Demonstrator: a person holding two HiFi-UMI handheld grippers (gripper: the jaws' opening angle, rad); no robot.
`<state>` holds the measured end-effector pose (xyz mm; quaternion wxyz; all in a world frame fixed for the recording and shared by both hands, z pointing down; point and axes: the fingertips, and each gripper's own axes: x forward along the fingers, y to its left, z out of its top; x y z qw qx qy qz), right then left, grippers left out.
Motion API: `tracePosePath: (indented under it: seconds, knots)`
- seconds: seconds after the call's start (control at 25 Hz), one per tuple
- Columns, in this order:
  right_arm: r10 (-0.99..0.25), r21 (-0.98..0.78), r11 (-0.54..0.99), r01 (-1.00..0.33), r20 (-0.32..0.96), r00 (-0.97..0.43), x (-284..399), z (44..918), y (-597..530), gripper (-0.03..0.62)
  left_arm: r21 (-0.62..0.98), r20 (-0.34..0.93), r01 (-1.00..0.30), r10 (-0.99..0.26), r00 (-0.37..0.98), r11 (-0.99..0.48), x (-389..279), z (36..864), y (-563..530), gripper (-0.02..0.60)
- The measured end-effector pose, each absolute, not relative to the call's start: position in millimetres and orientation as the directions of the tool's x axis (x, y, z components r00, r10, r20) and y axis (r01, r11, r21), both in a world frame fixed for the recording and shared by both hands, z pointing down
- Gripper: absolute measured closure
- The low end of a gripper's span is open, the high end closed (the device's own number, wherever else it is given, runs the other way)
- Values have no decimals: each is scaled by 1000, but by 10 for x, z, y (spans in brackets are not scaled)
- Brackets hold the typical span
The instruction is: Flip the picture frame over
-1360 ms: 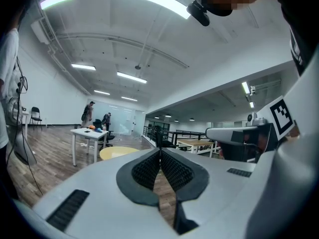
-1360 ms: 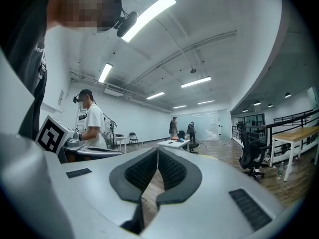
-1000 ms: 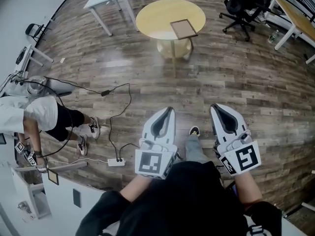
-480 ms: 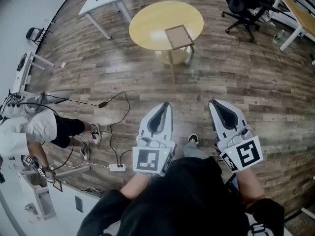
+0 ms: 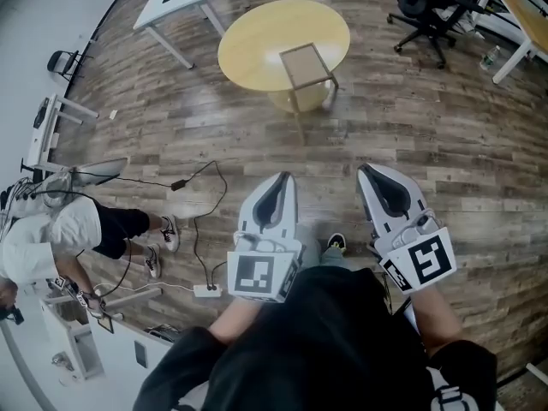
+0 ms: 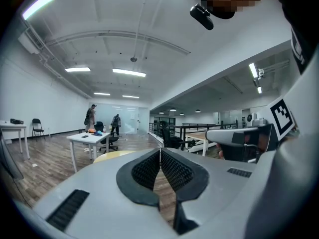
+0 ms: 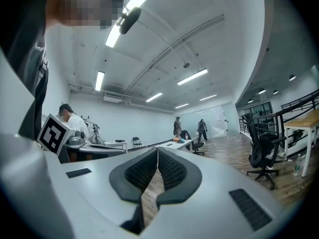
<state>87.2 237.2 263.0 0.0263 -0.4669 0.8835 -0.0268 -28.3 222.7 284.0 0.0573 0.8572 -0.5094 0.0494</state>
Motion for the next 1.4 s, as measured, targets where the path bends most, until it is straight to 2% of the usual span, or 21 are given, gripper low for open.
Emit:
tracePosePath:
  seconds: [0.44, 0.72, 1.04, 1.4]
  knots:
    - [-837, -66, 546, -835, -4, -547, 843, 2748, 1840, 576, 48, 147, -846, -834, 532, -531, -181, 3051, 1631, 552]
    - [-838, -71, 543, -837, 21, -545, 622, 2770, 1196, 576, 65, 174, -855, -838, 517, -514, -445, 3059, 967, 552]
    - [-830, -31, 556, -831, 29, -556, 152, 2706, 498, 577, 92, 118, -826, -817, 564, -557, -746, 3039, 294, 552]
    - [-837, 14, 547, -837, 46, -545, -224, 2671, -169, 576, 110, 136, -826, -815, 563, -552, -1191, 3047, -388, 552]
